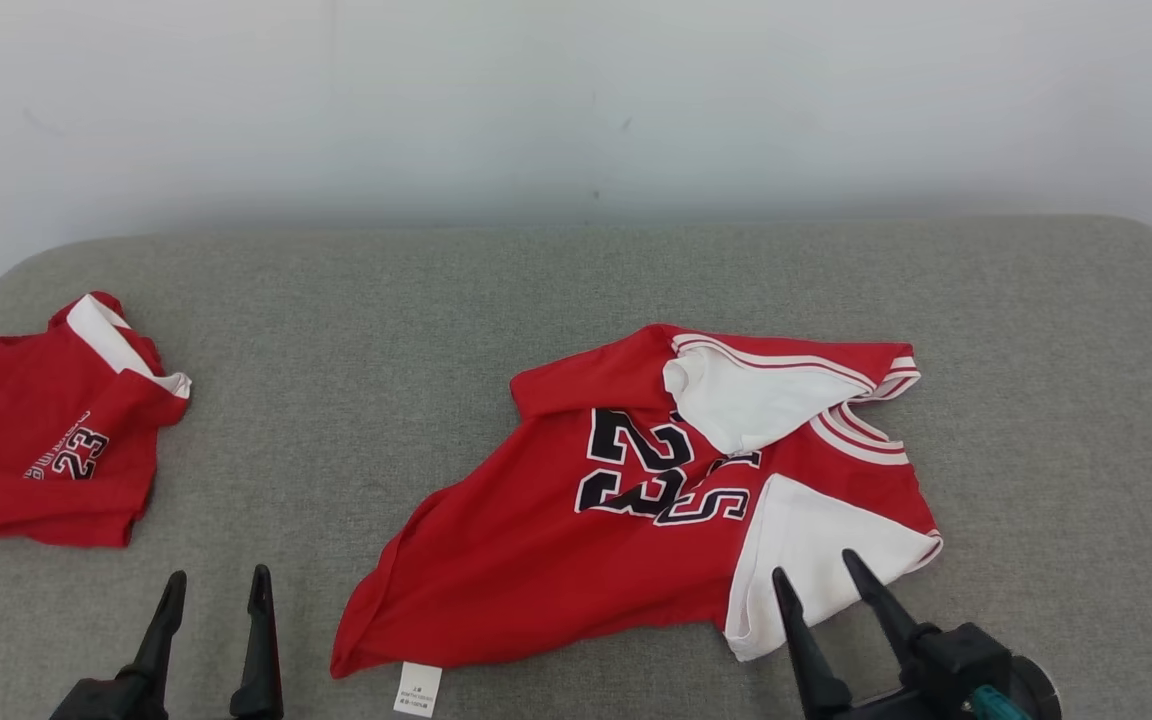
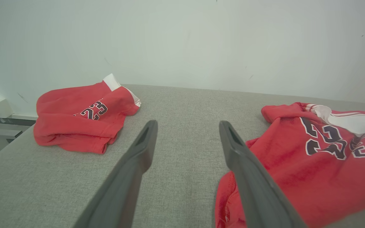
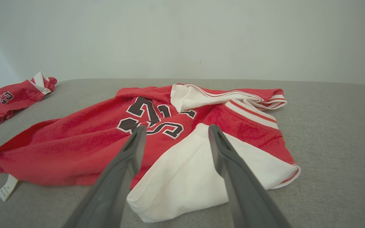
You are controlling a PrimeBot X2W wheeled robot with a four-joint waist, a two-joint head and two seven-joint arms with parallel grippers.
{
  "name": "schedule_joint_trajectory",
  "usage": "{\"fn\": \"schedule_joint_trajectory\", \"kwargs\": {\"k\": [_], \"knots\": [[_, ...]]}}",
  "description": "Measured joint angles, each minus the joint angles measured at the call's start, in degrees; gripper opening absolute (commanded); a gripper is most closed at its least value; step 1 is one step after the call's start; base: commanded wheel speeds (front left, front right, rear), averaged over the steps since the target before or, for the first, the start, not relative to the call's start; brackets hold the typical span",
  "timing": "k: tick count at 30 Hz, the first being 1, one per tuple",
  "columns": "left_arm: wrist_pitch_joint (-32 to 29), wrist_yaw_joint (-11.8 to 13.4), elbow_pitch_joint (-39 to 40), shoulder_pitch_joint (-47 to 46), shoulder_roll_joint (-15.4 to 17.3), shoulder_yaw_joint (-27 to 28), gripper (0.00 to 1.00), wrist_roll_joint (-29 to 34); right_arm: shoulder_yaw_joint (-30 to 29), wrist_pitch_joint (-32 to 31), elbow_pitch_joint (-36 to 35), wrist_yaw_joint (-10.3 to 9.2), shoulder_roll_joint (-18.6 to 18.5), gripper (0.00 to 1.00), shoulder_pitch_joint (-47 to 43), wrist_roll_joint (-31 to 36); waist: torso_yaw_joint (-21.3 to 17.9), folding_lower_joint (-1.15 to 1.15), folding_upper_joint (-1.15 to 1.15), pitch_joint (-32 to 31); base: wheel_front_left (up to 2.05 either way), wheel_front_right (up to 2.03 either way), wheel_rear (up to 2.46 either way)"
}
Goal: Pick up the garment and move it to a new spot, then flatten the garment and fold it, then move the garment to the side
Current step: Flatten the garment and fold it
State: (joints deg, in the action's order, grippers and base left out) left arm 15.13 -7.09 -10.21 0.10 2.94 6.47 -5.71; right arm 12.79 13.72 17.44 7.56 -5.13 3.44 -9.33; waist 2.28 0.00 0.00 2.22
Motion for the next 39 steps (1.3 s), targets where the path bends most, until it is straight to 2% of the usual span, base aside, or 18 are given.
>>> {"fn": "schedule_joint_trajectory", "kwargs": {"k": [15, 16, 17, 18, 21, 24, 31, 34, 35, 36, 39], "knots": [[0.0, 0.2, 0.0, -1.3, 0.0, -1.0, 1.0, -0.8, 3.6, -1.1, 12.8, 0.0, 2.1, 1.0, 3.2, 4.4, 1.7, 0.0, 0.0, 2.5, 0.0, 0.0, 0.0], [0.0, 0.2, -0.1, -1.3, 0.0, -1.1, 1.0, -0.8, 3.7, -1.1, 13.9, 0.0, 2.1, 0.64, 3.8, 4.4, 1.7, 0.0, 0.0, 2.7, 0.0, 0.0, 0.0], [0.0, 0.2, -0.2, -1.4, 0.0, -1.2, 1.0, -0.8, 3.7, -1.0, 15.0, 0.0, 2.2, 0.11, 4.5, 4.5, 1.6, 0.0, 0.0, 2.9, 0.0, 0.0, 0.0], [0.0, 0.3, -0.2, -1.6, 0.0, -1.3, 1.0, -0.8, 3.6, -0.6, 15.7, 0.0, 2.1, 0.0, 5.0, 4.6, 1.6, 0.0, 0.0, 3.0, 0.0, 0.0, 0.0], [0.0, 0.3, -0.2, -1.9, 0.0, -1.3, 1.0, -0.9, 2.5, 0.5, 16.2, 0.0, 2.2, 0.0, 6.1, 3.5, 1.3, 0.0, 0.0, 3.4, 0.0, 0.0, 0.0], [0.0, 0.4, -0.4, -1.9, 0.0, -1.4, 1.0, -1.1, 1.6, 1.1, 14.3, 0.0, 2.2, 0.0, 5.5, -0.7, 0.6, 0.0, 0.0, 3.6, 0.0, 0.0, 0.0], [0.0, 0.4, -0.7, -2.0, -0.1, -2.0, 1.0, -1.5, -4.1, 1.3, -0.5, 0.0, 2.3, 0.0, -4.2, -16.3, -1.1, 0.0, 0.0, 4.0, 0.0, 0.0, 0.0], [0.0, 0.3, -0.9, -2.4, -0.1, -2.0, 1.0, -1.5, -4.6, 1.3, -1.3, -0.01, 2.1, 0.0, -8.3, -21.3, -1.9, 0.0, 0.0, 4.3, 0.0, 0.0, 0.0], [0.0, 0.3, -0.9, -2.4, -0.1, -2.0, 1.0, -1.5, -4.3, 1.3, -0.8, -0.01, 2.2, 0.2, -8.9, -22.2, -2.2, 0.0, 0.0, 4.4, 0.0, 0.0, 0.0], [0.0, 0.3, -0.9, -2.4, -0.1, -2.0, 1.0, -1.5, -4.0, 1.3, -0.5, -0.01, 2.3, 1.0, -9.3, -22.8, -2.5, 0.0, 0.0, 4.5, 0.0, 0.0, 0.0], [0.0, 0.2, -1.0, -2.4, -0.1, -1.9, 1.0, -1.4, -3.7, 1.3, -0.1, 0.0, 2.3, 1.0, -9.3, -23.7, -3.4, 0.0, 0.0, 4.7, 0.0, 0.0, 0.0]]}}
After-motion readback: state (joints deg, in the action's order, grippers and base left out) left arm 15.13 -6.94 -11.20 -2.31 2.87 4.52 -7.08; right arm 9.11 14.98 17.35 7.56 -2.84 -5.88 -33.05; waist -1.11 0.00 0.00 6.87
